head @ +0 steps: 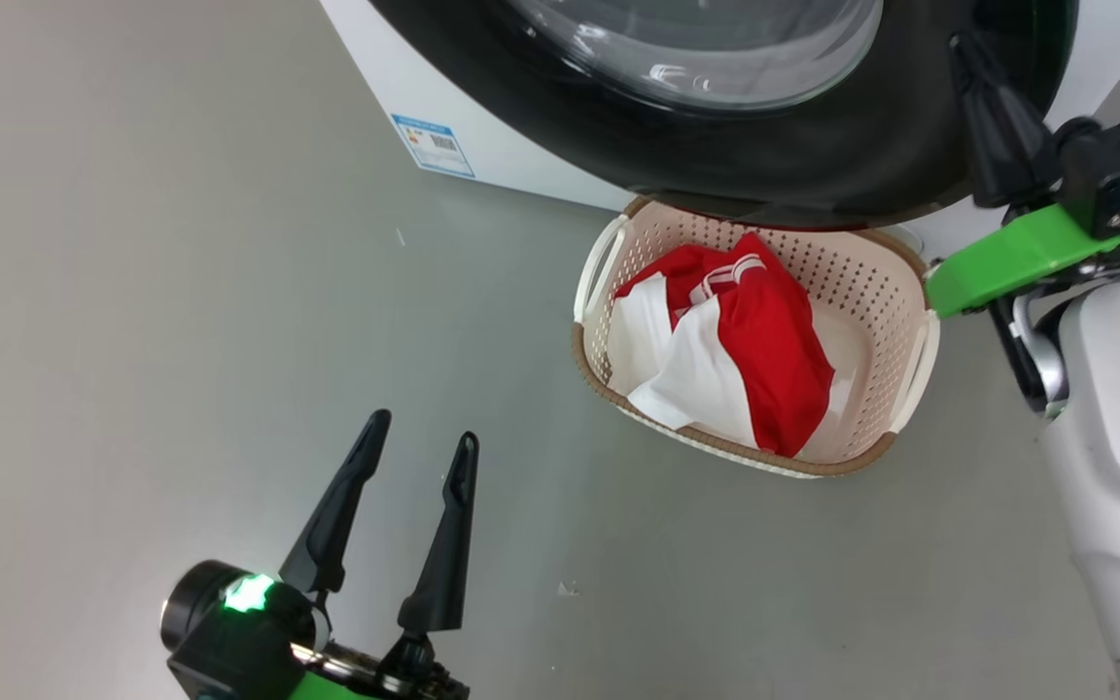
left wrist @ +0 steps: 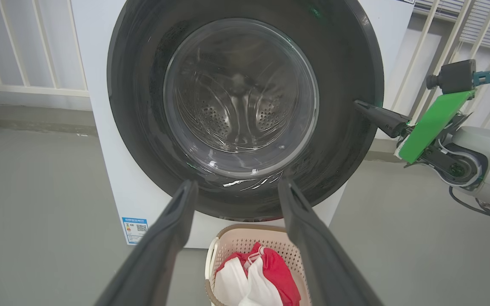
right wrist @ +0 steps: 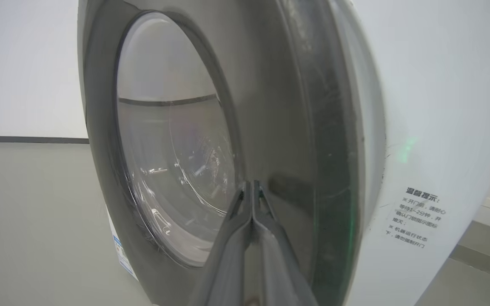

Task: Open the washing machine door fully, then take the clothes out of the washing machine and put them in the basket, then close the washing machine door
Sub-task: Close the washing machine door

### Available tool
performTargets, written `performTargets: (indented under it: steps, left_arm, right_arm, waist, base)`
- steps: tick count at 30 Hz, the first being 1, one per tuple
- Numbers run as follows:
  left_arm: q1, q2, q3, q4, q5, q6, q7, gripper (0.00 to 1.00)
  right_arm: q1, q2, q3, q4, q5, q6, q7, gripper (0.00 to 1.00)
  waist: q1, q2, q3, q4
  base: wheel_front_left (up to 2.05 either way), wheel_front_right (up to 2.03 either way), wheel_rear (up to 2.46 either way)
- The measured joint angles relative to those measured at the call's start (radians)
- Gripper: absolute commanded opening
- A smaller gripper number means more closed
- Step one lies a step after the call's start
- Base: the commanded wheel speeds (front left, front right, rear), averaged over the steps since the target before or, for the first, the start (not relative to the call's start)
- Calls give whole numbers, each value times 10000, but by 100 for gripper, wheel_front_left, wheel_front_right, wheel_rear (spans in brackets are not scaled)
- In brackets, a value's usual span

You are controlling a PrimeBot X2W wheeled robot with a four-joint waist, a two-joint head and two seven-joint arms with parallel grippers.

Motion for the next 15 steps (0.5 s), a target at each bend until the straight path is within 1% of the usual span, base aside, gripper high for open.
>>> performTargets:
  steps: [10,15]
  left_arm:
    - [-198,-12,-65,-38,-111,0,-2,100]
    - [-359,-17,-102,-77,-163,10,-2,100]
  right_arm:
    - [-692,-207,-324,439,-100,38,0,0]
    - [-1240,-443,-593,788,-186,75,0,0]
  waist:
    - [0,0,356,177]
    - [0,0,566,262]
  base:
    - [0,0,0]
    - [0,0,0]
